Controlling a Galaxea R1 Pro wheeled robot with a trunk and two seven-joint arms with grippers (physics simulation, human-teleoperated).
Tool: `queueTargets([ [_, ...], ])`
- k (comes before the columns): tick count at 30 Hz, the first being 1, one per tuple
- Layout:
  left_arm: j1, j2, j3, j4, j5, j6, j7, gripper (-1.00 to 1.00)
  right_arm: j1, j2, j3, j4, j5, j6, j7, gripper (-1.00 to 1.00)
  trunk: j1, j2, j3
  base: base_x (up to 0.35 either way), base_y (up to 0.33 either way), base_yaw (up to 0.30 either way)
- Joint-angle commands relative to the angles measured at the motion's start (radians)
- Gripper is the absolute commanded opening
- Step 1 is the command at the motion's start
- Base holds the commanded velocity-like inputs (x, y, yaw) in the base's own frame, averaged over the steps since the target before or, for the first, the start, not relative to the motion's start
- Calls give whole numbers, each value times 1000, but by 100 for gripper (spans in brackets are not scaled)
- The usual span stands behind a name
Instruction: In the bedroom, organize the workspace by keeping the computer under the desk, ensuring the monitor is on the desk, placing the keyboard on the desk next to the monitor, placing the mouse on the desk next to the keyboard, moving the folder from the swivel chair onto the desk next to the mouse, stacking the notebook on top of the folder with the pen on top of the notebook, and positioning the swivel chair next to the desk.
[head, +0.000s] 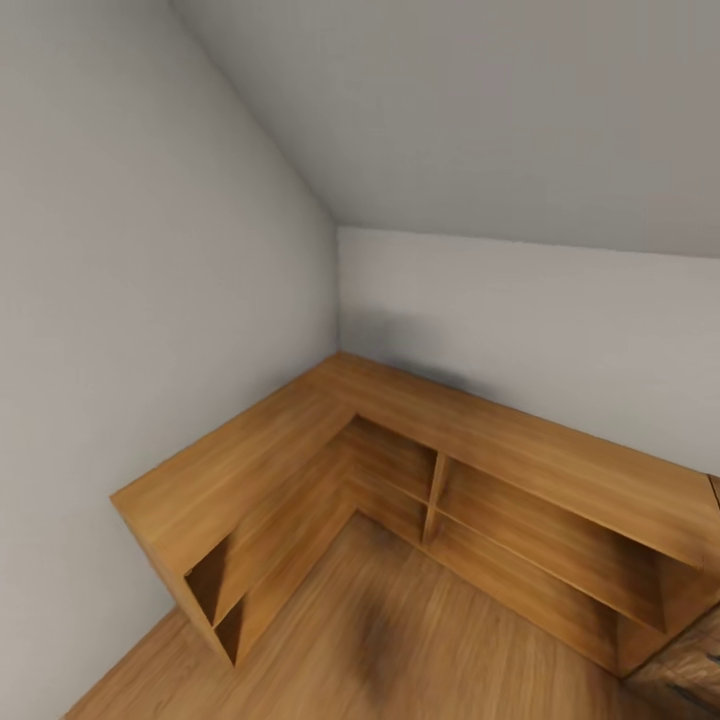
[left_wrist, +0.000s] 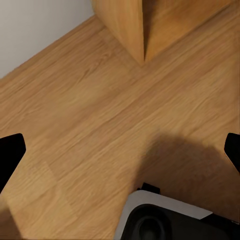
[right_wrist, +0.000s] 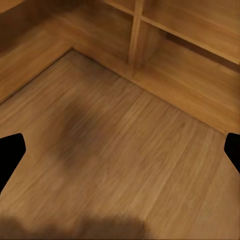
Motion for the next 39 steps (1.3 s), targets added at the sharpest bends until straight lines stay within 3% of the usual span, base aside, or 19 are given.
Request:
queueTargets([
  [1,-1,0,-8,0,0,-2,9,100,-1,1,9,2,1,-2,-9,100,1,-2,-2,329,2,0],
  [12,-1,-1,-8,0,1,0,9,100,-1,2,10,2,8,-1,22,100,1,-2,-2,246,0,-30],
  [20,-1,0,-8,0,0,0,9,100,-1,2,10,2,15,-1,53,100,1,-2,-2,35,0,-244],
  [39,-1,-13,-8,0,0,9,8,100,-1,4,14,2,15,49,54,100,1,-2,-2,232,0,-273],
])
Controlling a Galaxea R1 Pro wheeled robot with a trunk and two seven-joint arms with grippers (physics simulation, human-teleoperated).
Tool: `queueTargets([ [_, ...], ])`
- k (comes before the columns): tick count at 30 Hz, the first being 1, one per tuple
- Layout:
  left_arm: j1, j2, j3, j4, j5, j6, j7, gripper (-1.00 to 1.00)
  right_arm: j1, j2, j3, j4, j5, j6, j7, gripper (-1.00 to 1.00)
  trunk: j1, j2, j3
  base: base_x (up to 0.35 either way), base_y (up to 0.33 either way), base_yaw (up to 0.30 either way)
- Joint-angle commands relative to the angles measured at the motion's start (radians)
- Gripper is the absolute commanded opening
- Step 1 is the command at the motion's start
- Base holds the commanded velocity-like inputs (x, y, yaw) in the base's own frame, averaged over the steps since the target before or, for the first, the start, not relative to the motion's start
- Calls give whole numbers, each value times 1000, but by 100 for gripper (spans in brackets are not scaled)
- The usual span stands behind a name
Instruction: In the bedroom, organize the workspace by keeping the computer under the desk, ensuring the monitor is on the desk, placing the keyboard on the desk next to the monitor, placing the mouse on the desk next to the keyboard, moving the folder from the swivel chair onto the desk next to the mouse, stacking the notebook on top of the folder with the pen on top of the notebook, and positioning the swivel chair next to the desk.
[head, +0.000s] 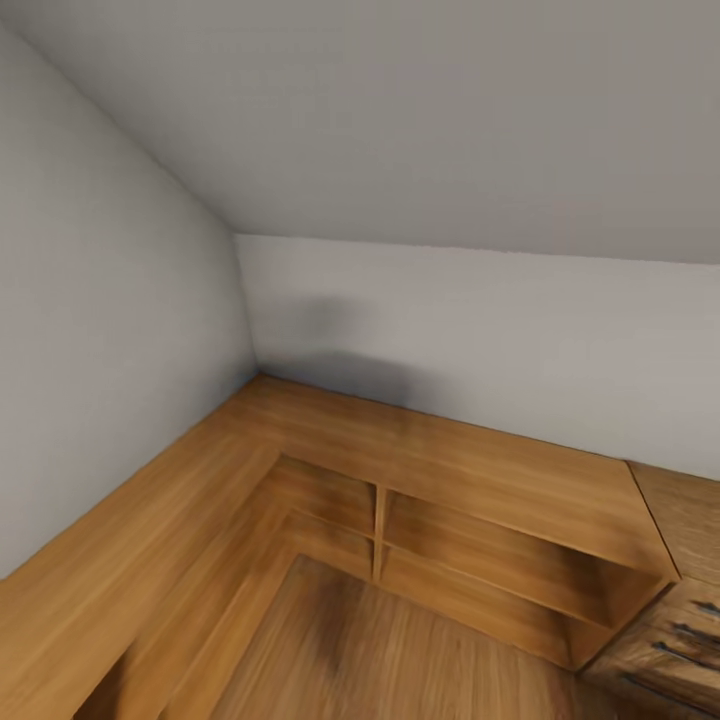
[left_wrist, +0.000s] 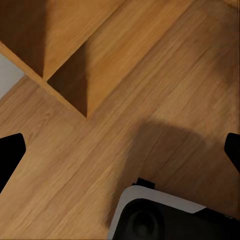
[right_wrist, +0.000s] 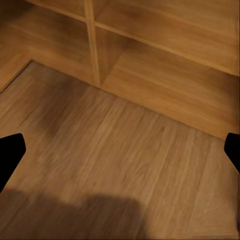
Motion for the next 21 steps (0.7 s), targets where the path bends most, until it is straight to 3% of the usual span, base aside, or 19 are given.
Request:
queueTargets([
  [1,0,0,-8,0,0,-2,9,100,-1,1,8,2,3,-2,-10,100,1,-2,-2,26,0,-277],
  [12,-1,3,-8,0,2,6,9,100,-1,1,6,1,5,-1,-9,100,1,-2,-2,5,0,-278],
  [18,-1,6,-7,-5,-1,77,9,100,-1,1,2,-31,0,-4,-11,100,1,-2,-2,0,0,-289],
  [21,-1,12,-6,-85,2,114,13,100,-2,7,-1,-89,-5,1,-18,100,1,-2,-2,0,0,-295],
])
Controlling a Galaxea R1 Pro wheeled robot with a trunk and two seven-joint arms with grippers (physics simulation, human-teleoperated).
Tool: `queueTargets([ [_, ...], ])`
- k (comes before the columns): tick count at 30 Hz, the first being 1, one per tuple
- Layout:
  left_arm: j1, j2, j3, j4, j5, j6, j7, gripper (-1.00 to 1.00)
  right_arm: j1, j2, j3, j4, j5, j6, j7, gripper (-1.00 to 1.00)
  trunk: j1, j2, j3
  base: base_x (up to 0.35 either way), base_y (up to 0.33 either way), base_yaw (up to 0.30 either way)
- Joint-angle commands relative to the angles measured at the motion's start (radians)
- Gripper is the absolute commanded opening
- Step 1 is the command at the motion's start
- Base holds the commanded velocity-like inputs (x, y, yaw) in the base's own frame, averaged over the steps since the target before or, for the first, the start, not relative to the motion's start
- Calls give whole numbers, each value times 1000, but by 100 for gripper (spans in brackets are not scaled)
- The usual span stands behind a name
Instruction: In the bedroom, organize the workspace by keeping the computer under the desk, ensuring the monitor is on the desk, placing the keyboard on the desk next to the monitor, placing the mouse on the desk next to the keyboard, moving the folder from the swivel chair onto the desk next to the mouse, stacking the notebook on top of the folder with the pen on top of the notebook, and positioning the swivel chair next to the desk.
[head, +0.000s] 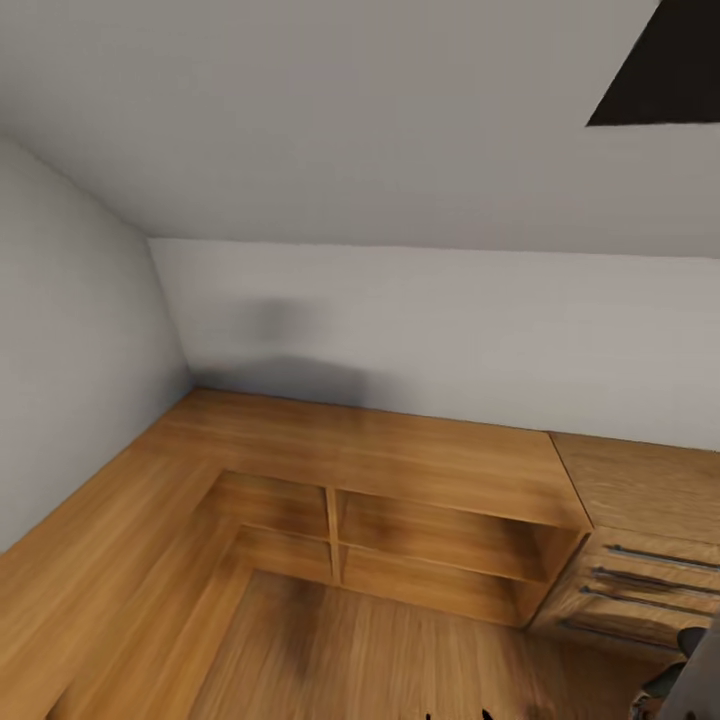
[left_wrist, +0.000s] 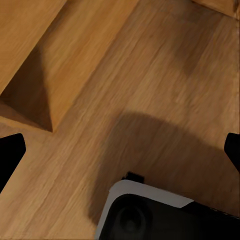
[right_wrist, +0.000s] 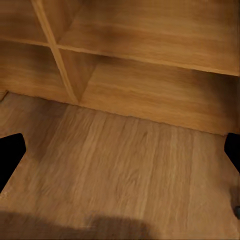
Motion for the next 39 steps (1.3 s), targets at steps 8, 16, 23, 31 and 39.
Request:
queueTargets([
  [8,-15,48,1,-209,9,276,16,100,-13,31,-14,-81,-91,60,-58,100,1,-2,-2,0,0,-296],
  [16,-28,61,1,-172,5,342,5,100,-25,31,-13,-80,-121,89,-61,100,1,-2,-2,0,0,-296],
  [23,-28,58,-5,-160,6,161,5,100,-25,37,11,-79,-115,90,-58,100,1,-2,-2,74,51,-297],
  [31,-28,59,-3,-156,7,137,5,100,-25,53,29,-61,-108,100,-58,100,1,-2,-2,204,94,-297],
  [39,-28,60,5,-156,13,135,6,100,-25,54,29,-58,-108,101,-58,100,1,-2,-2,19,10,-297],
])
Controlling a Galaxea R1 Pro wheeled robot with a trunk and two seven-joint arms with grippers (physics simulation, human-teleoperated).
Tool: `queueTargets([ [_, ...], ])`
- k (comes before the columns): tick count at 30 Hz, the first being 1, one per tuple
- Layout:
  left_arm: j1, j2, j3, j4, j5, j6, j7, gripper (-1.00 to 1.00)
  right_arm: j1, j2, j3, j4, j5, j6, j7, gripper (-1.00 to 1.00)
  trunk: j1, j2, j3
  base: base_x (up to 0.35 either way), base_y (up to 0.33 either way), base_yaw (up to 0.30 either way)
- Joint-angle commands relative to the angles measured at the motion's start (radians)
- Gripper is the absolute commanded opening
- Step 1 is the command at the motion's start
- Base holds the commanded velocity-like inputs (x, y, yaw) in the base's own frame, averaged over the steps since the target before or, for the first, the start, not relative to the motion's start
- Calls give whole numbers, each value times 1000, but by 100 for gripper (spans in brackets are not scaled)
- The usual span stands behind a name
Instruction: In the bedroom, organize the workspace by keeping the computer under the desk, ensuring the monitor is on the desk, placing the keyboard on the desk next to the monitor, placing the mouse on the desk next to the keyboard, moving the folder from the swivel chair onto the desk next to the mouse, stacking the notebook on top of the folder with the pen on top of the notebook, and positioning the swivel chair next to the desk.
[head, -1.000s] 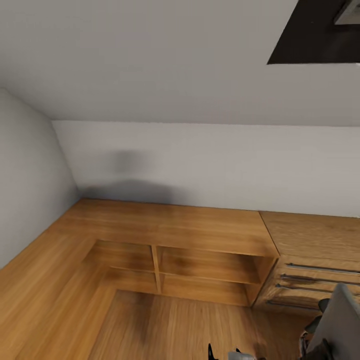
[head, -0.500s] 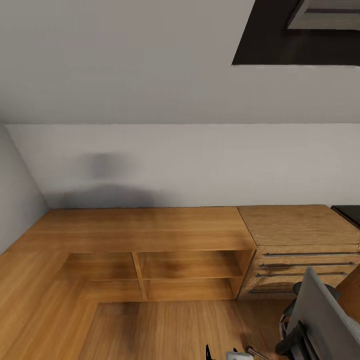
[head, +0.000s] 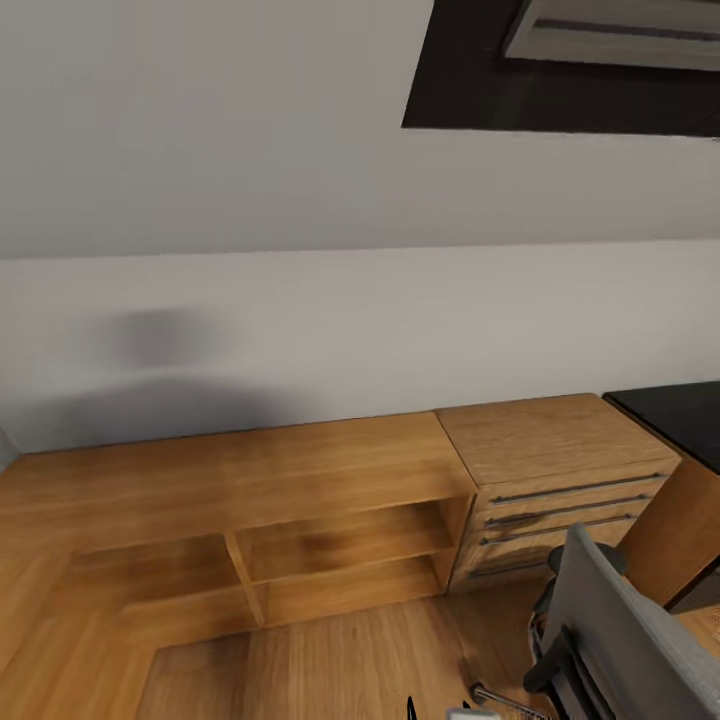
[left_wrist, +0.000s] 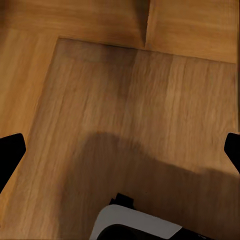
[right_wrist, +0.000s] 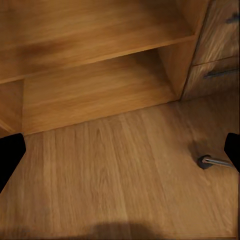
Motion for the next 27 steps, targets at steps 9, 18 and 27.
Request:
queueTargets([
  [9,0,0,-7,0,5,0,9,100,-1,1,8,1,-1,-2,-10,100,1,-2,-2,1,252,-297],
  [18,0,0,-15,3,1,2,8,100,-1,33,10,29,1,-2,-9,100,1,-2,-2,6,290,-297],
  [27,0,-2,-15,3,-1,-1,8,100,-1,36,10,33,2,-2,-9,100,1,-2,-2,3,20,-297],
])
